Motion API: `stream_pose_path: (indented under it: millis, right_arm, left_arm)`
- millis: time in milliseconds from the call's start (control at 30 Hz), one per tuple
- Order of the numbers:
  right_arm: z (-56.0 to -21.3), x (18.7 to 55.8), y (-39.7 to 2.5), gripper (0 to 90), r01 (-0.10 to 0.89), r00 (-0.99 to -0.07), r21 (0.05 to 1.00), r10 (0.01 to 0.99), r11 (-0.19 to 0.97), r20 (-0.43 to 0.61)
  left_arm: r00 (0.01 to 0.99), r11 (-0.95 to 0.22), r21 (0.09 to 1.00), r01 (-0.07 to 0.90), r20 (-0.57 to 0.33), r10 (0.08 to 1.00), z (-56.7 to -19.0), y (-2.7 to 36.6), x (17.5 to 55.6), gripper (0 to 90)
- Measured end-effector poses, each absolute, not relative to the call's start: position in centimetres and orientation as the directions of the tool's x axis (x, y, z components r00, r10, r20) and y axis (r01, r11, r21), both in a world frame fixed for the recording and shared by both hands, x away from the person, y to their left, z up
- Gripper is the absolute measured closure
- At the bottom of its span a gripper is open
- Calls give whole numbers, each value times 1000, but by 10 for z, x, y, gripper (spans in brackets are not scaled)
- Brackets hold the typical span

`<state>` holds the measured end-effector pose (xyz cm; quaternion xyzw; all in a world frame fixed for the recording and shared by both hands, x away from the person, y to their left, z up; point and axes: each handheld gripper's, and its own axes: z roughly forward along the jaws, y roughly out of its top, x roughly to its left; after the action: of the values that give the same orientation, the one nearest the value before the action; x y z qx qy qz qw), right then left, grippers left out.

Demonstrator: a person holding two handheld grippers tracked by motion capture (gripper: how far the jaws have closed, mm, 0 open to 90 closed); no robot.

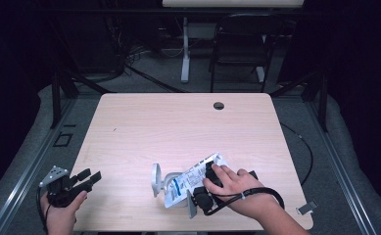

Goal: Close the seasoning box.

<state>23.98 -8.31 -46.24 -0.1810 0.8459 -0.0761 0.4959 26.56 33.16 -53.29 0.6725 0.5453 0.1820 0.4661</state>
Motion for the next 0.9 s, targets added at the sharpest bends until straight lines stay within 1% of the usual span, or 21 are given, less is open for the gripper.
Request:
stream_pose_path:
  millis: [433, 567, 900]
  right_arm:
    - [-460, 239, -82, 734, -227, -436, -324, -393, 919, -810]
    - [-461, 240, -83, 738, -238, -440, -301, -379, 923, -814]
    - [-461, 240, -83, 743, -234, -441, -308, -383, 922, -812]
  left_arm:
    - [339, 29, 826, 563, -262, 903, -533, 332, 266, 493]
    - [339, 29, 825, 564, -263, 903, -533, 332, 266, 493]
    - [338, 29, 825, 565, -263, 904, -533, 332, 266, 493]
